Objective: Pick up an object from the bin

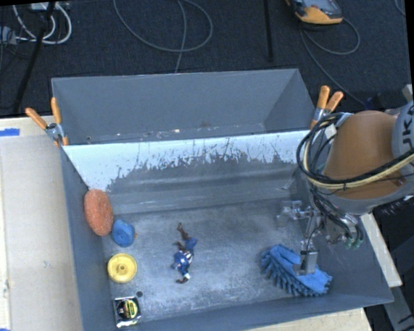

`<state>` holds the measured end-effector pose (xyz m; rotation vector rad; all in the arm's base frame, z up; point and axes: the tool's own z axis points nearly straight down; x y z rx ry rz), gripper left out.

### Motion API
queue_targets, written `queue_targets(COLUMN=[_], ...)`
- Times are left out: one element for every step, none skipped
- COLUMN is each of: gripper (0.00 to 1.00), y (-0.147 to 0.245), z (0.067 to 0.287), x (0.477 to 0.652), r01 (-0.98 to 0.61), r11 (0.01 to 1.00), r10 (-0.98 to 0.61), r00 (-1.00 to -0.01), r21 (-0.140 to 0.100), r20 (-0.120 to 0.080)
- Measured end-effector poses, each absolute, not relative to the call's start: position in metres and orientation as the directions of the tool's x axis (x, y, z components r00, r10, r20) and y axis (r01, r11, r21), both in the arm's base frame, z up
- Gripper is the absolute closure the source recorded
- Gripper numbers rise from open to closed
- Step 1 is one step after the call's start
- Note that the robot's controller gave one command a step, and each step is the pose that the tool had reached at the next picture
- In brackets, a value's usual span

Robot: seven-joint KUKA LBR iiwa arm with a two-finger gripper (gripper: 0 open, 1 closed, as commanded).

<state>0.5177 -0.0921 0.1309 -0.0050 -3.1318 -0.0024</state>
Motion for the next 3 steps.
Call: queue_targets(gripper=[0.00,0.00,0.00], y=[-0.092,-0.119,-0.128], z=[0.135,0.086,0.100], x=[0.520,0.491,0.487], r01=[-0.001,0.086,0.154], r11=[1.000,0.996,0.988], r10=[-0.001,0.086,0.154], r00=[-1.000,-0.996,-0.988], r21=[0.000,0.001,0.001], r20=[0.002,-0.001,0.004])
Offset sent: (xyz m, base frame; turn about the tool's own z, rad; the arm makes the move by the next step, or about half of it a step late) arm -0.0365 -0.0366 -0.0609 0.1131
